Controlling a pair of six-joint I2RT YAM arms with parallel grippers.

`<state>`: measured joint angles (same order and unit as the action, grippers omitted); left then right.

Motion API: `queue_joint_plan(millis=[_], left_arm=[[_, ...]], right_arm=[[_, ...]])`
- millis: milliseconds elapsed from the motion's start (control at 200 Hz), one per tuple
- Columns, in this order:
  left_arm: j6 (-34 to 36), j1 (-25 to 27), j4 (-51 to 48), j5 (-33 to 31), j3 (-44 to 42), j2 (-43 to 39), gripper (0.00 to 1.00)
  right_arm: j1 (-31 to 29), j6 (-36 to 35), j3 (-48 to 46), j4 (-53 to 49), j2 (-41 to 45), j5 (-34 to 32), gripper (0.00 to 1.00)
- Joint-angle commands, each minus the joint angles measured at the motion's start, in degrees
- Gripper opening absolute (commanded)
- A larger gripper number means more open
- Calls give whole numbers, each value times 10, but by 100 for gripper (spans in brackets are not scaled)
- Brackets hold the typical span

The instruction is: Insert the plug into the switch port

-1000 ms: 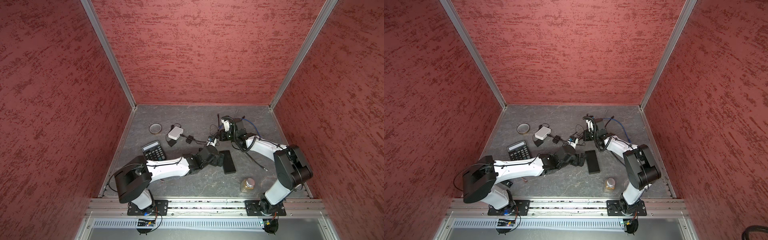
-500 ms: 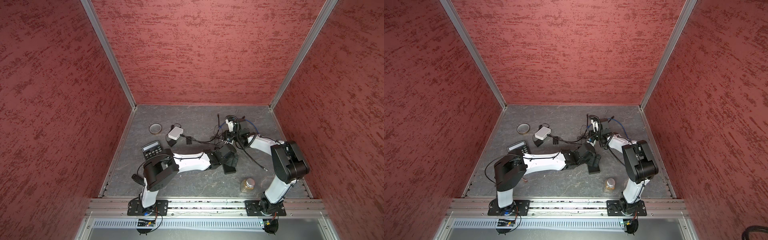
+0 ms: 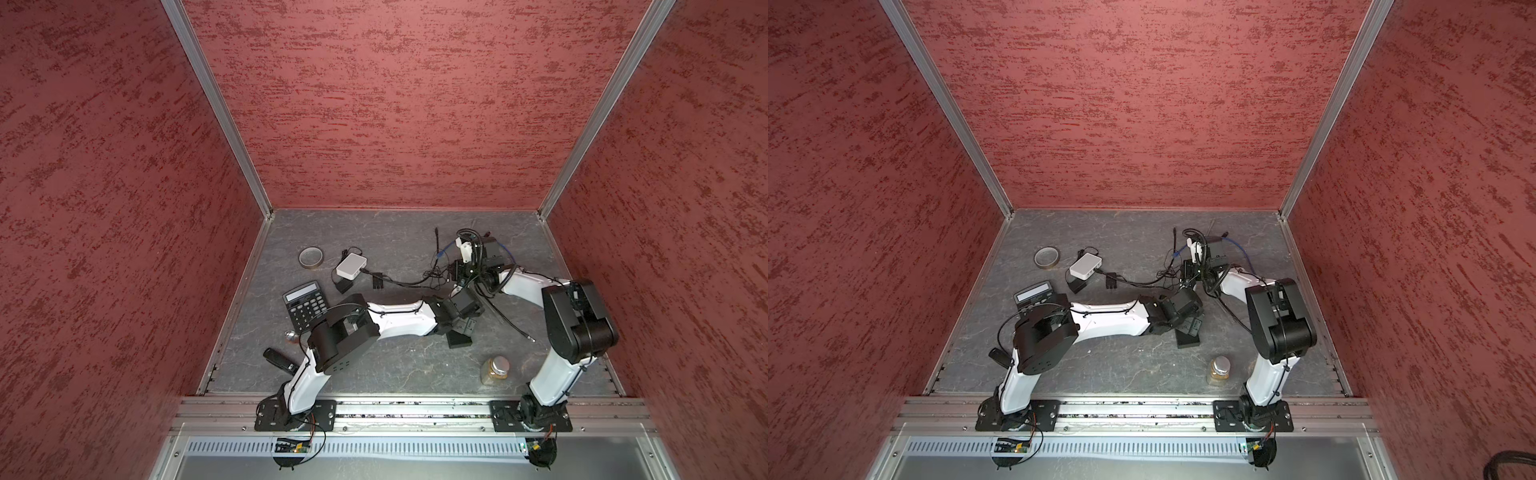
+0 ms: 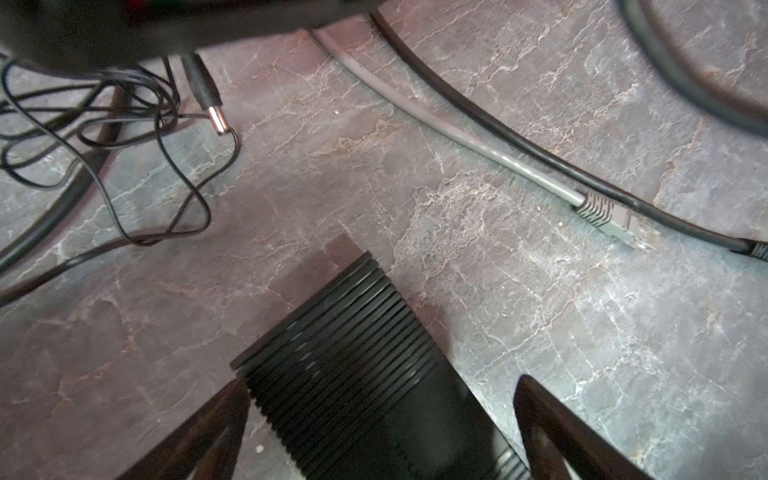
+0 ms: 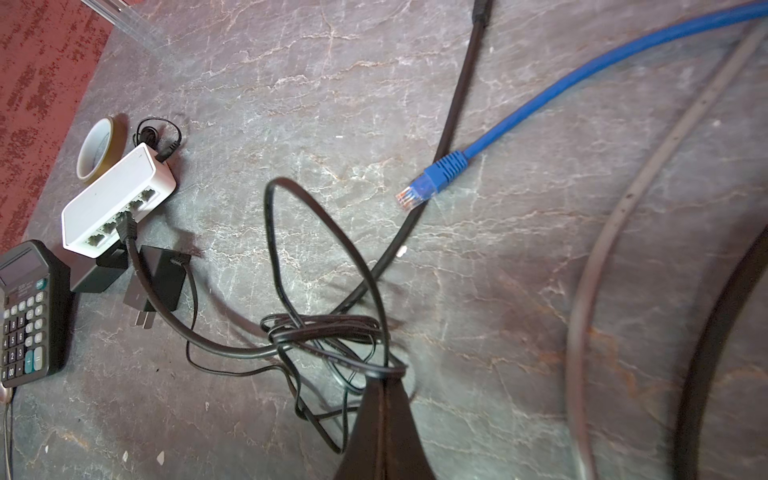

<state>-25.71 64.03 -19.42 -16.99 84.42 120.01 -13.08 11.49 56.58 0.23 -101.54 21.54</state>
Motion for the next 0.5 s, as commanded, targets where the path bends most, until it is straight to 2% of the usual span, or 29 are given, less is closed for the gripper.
queue_joint_plan(millis=[0,356,496], left_arm=[[-8,3,-46,2,27,28,100],[-33,9,-97,-51,12,32,100],[-6,15,-102,-86,-12,21,100]], right_arm=[[3,-4,5,21,-3,10,0],[8,-2,6,27,-8,9,0],[9,-1,7,26,-6,9,0]])
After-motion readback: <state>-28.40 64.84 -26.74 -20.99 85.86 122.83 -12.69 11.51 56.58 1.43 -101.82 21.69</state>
